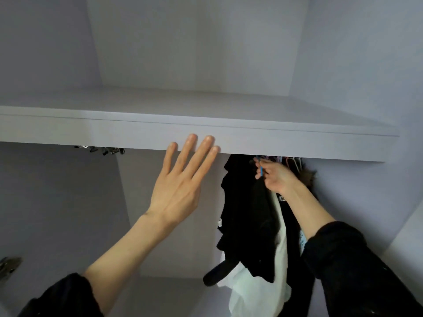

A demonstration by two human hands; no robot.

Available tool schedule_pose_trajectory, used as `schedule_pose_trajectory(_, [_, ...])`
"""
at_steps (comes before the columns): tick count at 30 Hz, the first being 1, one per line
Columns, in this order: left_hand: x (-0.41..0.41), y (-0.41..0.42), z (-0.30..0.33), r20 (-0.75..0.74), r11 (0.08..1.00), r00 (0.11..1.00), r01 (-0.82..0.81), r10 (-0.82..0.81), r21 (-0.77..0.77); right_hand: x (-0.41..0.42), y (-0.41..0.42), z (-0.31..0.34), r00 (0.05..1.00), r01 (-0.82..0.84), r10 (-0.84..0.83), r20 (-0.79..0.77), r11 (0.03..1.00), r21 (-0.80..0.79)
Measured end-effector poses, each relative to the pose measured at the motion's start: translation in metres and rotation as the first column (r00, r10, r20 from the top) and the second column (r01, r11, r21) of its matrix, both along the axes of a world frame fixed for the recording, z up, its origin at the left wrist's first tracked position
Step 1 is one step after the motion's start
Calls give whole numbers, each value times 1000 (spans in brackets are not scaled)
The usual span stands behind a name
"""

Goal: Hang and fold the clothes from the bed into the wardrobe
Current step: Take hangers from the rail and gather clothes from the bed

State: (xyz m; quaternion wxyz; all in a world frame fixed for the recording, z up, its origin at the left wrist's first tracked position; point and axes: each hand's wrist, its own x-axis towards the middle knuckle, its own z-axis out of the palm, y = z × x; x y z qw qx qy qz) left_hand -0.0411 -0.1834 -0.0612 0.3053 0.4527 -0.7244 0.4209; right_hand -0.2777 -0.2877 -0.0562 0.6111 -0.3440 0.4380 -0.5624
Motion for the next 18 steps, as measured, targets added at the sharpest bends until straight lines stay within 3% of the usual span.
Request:
schedule_pose_trajectory(9, [-1, -11, -4, 7, 997, 1000, -17, 18, -72, 7, -40, -7, 978, 85, -66, -197, 992, 92])
schedule_pose_trajectory(12, [-2, -11, -6, 1, 997, 1000, -23, 23, -73, 0, -42, -4, 979, 112, -89, -182, 986, 122])
schedule_pose_trajectory(15, [-6, -9, -7, -19, 997, 999, -41, 40, -60, -7, -51, 0, 965, 250, -238, -114, 962, 113])
schedule_pose_trajectory(18, [-6, -6, -5, -9, 998, 998, -59, 59, -25, -7, -56, -7, 909, 356, -328, -257, 932, 72])
